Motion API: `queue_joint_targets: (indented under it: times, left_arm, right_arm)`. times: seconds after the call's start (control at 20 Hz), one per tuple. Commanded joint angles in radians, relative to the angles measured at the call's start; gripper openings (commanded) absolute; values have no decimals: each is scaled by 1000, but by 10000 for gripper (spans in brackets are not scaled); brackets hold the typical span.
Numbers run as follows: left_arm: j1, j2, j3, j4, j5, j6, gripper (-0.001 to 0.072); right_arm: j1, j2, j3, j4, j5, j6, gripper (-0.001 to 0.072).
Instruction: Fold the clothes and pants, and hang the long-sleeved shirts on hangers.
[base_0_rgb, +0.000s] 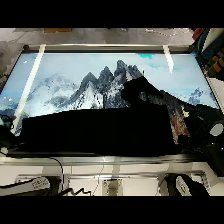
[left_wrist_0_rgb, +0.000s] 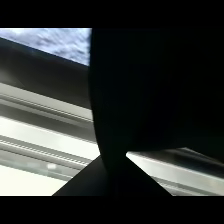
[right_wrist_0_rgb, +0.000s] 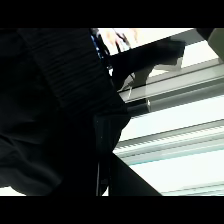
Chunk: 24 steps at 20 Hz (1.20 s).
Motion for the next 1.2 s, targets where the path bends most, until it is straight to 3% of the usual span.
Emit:
queue_joint_targets:
  times: [0.0, 0.55, 0.6, 0.65, 0.7, 0.75, 0.8, 1.0, 1.15]
  left_arm:
    - [-1, -56, -1, 16, -3, -1, 11]
    - [-1, -56, 210, 8, 33, -1, 35]
    - [-1, -56, 210, 9, 26, 0, 171]
    - [-1, -56, 210, 12, 11, -1, 425]
    - [-1, -56, 210, 12, -7, -1, 612]
    - [-1, -55, 211, 16, -30, -1, 637]
    - [-1, -54, 211, 23, -54, -1, 637]
    - [-6, -40, 212, -11, -114, -51, 622]
    - [-13, 2, 216, -137, -114, -53, 622]
  right_arm:
    - [0, 1, -1, -1, -3, -8, 23]
    - [0, 0, -1, 1, -6, -8, 23]
    - [0, 0, -1, 2, -5, -8, 25]
    - [0, 0, 0, 3, -3, -8, 64]
    - [0, 0, -1, 2, -2, -8, 229]
    - [0, 0, -1, 2, 3, -8, 426]
    - [0, 0, -1, 2, 4, -14, 486]
    - [0, 0, 0, 2, -34, -51, 486]
    - [0, 0, 22, 4, -108, -52, 486]
